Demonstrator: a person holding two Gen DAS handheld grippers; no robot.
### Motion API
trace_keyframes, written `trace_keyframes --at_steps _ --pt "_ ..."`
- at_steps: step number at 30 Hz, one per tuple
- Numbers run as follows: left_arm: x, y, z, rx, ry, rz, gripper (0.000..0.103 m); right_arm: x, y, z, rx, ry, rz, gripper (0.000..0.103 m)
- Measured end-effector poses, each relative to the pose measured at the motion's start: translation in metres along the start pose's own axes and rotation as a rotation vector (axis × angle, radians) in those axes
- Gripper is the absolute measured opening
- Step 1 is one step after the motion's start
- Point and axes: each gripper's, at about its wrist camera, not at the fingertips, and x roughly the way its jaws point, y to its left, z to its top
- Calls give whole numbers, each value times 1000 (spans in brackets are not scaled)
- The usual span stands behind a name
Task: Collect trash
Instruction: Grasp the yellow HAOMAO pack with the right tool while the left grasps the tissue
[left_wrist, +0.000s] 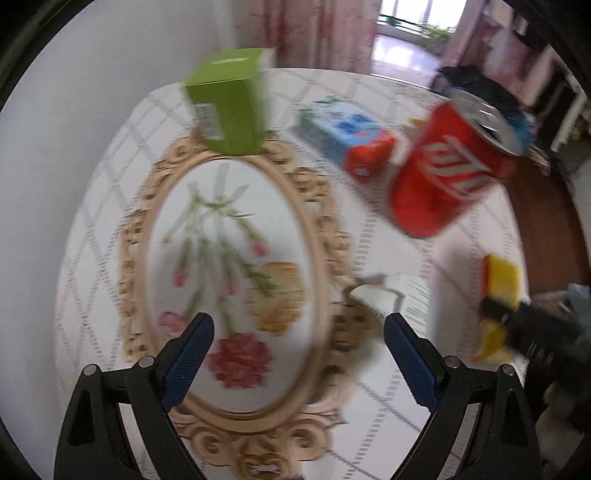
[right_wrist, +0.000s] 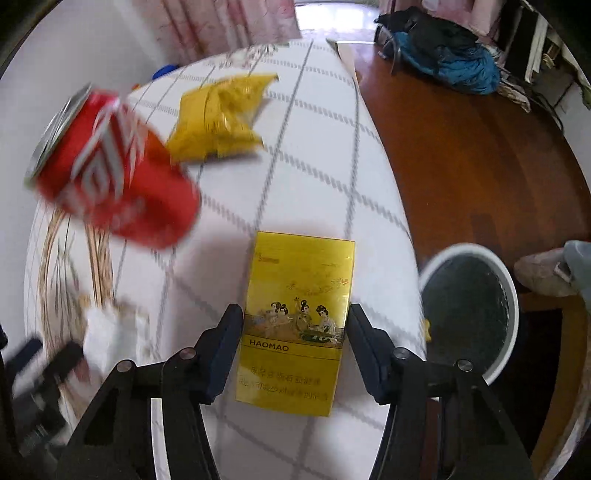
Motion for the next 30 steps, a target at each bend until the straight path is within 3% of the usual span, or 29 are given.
trace_keyframes --at_steps 5,8,11,14,21,22,24,25,30 --pt "11 -23 5 43 43 -89 93 -11 -18 -30 -8 15 12 60" --pt "-5 -22 5 25 54 -162 93 -13 -28 -37 8 15 17 59" --pt "-20 -19 0 23 29 -181 93 -14 -36 -42 28 24 39 59" --pt "-22 -27 -3 41 31 -188 93 -16 -43 -45 18 17 5 59" --pt "6 -53 3 75 75 -169 91 -16 -54 -46 31 16 -19 59" --pt "10 -55 5 78 72 -161 86 -15 -54 -46 29 15 -22 59" --pt "15 -59 8 92 75 -129 53 -14 -54 -45 26 13 -26 59" --pt "17 -60 8 94 78 -120 45 -14 -55 -45 25 12 -26 59" --pt "15 -62 10 107 43 -107 34 -15 -49 -45 20 4 -33 60"
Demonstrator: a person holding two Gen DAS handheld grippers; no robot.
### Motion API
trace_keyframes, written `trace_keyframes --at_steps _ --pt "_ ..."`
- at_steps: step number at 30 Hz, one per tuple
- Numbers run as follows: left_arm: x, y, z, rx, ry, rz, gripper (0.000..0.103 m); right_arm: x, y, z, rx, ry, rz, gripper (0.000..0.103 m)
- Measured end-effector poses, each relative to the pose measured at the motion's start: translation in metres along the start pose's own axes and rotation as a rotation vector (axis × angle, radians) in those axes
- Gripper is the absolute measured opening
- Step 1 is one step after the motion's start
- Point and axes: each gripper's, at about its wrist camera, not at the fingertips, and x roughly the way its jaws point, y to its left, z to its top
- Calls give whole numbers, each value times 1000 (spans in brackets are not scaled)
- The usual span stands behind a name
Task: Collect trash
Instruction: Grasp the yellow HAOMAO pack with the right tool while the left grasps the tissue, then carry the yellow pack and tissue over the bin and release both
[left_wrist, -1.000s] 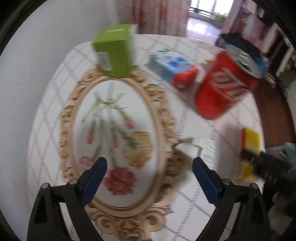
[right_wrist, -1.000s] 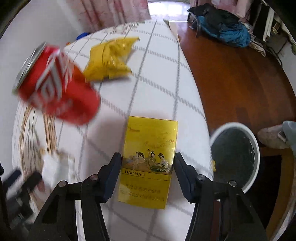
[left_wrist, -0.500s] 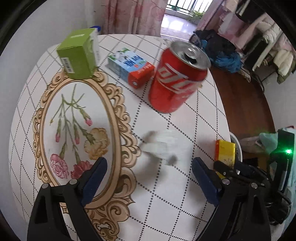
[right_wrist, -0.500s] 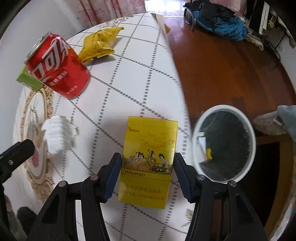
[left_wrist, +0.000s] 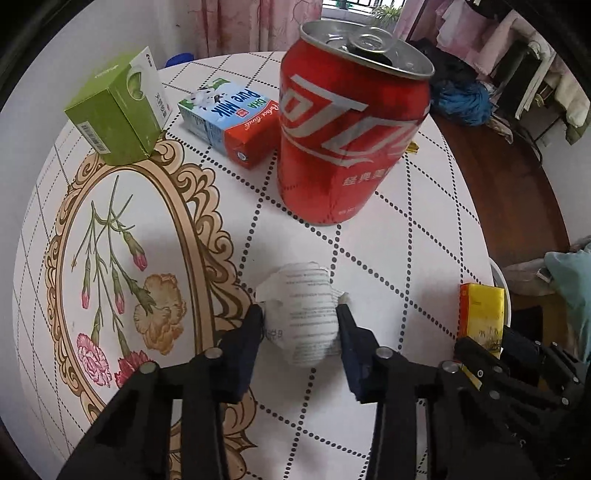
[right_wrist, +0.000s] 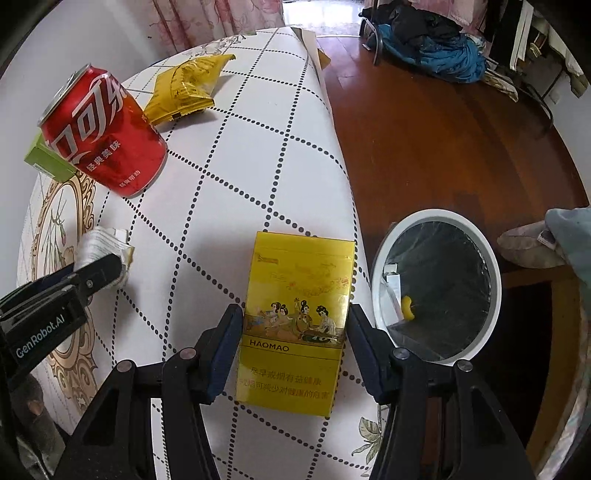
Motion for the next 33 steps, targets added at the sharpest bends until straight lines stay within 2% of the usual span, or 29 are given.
trace_keyframes --at_steps 7,11,14,18,25,29,33 --pt "-5 14 -7 4 -19 27 33 1 12 2 -32 -16 -37 60" --pt "-15 12 -9 13 -38 41 33 0 11 1 -32 -22 -26 59" --pt "-35 12 -12 21 -75 46 33 -11 10 -1 -37 -51 -18 59" --pt "-72 2 -17 45 -142 38 33 -43 9 -4 -63 -139 -34 59" --pt "-122 -57 -12 121 -235 -27 33 -98 -27 -12 -50 -249 -38 59" --pt "-122 -103 -10 169 -243 -73 33 -120 -69 -16 -10 -273 -44 59" --pt "-103 -153 -7 220 -210 -125 33 -126 -115 -21 44 -274 -69 59"
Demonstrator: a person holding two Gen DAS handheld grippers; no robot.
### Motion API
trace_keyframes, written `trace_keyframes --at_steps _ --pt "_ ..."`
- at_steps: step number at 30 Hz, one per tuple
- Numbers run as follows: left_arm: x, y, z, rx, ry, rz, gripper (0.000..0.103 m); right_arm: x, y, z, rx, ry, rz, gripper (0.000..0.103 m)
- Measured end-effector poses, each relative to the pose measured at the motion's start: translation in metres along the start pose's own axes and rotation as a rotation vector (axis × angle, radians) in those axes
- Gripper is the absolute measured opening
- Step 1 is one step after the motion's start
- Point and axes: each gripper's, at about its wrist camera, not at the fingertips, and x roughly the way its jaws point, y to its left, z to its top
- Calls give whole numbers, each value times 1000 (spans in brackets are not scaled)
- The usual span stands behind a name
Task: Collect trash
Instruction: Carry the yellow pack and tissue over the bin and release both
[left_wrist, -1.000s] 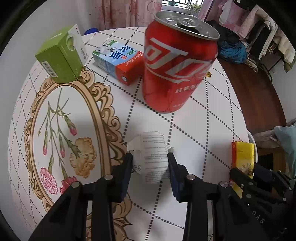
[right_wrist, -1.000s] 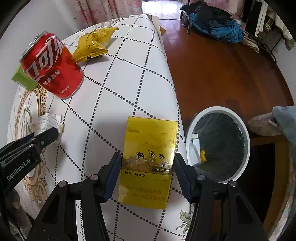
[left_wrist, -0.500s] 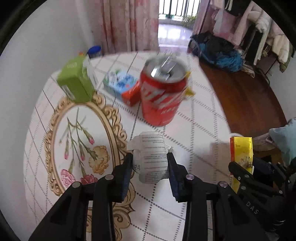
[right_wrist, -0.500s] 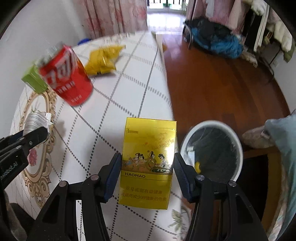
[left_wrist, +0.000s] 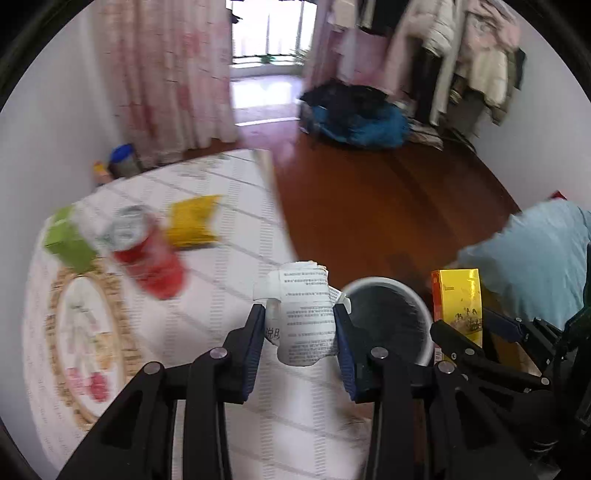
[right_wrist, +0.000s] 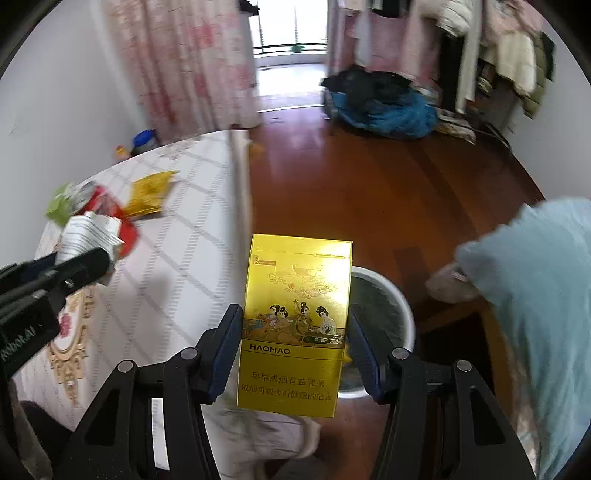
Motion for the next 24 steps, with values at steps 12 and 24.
trace_keyframes --at_steps 12,24 --pt "115 -96 8 94 187 -114 36 85 -136 -25 183 153 -21 59" --pt "158 -112 2 129 253 -130 96 165 -166 -33 244 235 30 61"
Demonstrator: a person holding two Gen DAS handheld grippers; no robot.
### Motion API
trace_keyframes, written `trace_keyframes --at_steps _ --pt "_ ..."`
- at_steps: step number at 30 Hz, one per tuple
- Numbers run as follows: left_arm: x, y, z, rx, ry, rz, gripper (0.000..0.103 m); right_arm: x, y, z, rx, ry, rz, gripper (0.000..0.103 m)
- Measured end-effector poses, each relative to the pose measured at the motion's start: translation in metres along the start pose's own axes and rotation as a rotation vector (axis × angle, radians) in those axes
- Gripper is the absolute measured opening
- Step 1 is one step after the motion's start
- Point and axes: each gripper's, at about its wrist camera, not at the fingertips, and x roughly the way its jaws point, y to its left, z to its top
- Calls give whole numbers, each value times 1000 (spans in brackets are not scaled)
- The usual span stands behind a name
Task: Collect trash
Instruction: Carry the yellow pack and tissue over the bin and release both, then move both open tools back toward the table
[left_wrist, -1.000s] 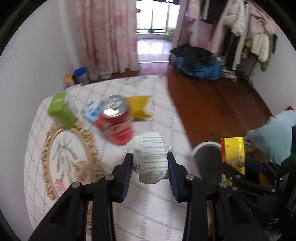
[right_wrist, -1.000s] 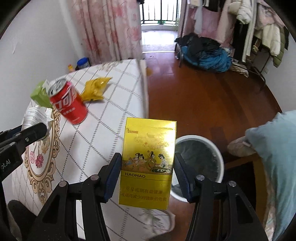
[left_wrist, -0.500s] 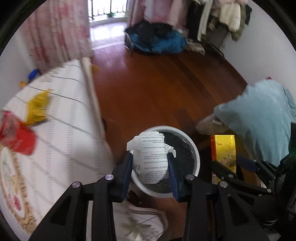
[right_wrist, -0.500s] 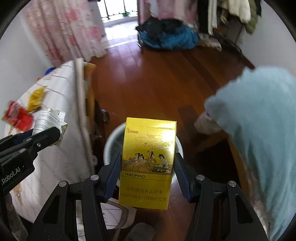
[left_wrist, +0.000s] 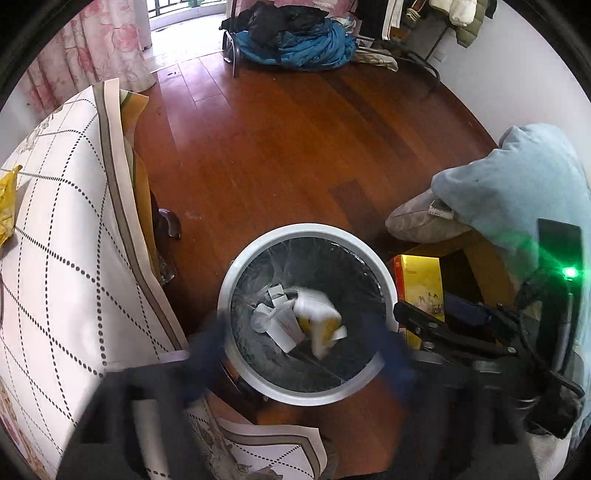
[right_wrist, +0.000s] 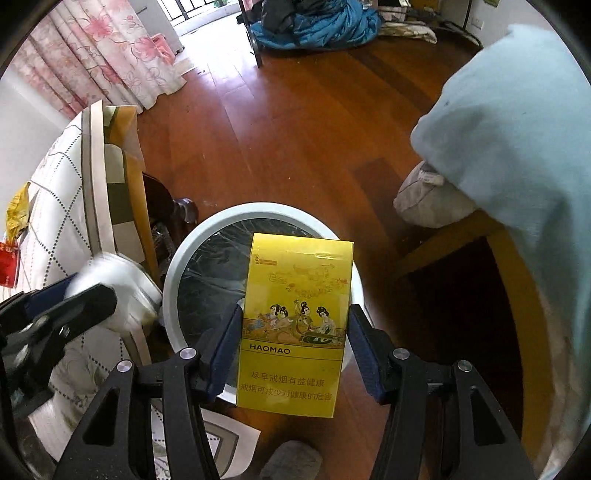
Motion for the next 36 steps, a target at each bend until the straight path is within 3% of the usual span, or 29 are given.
trace_keyframes --at_steps 1,2,3,15,23,36 --pt "-1 0 0 1 -5 6 96 2 -2 0 -2 5 -3 66" --pt "-1 1 -1 3 -4 15 96 4 -3 -1 -3 5 -8 89" --pt "0 0 0 8 -2 25 96 4 -2 -3 -4 1 -12 103" --pt "-24 14 -10 -8 -37 118 96 -19 17 -7 -44 -15 -75 103" --pt "-63 20 -20 -20 -89 165 96 -54 26 -19 -28 -39 -94 103" --pt "-170 34 -43 -75 -229 214 96 -168 57 -43 -24 -191 -74 103"
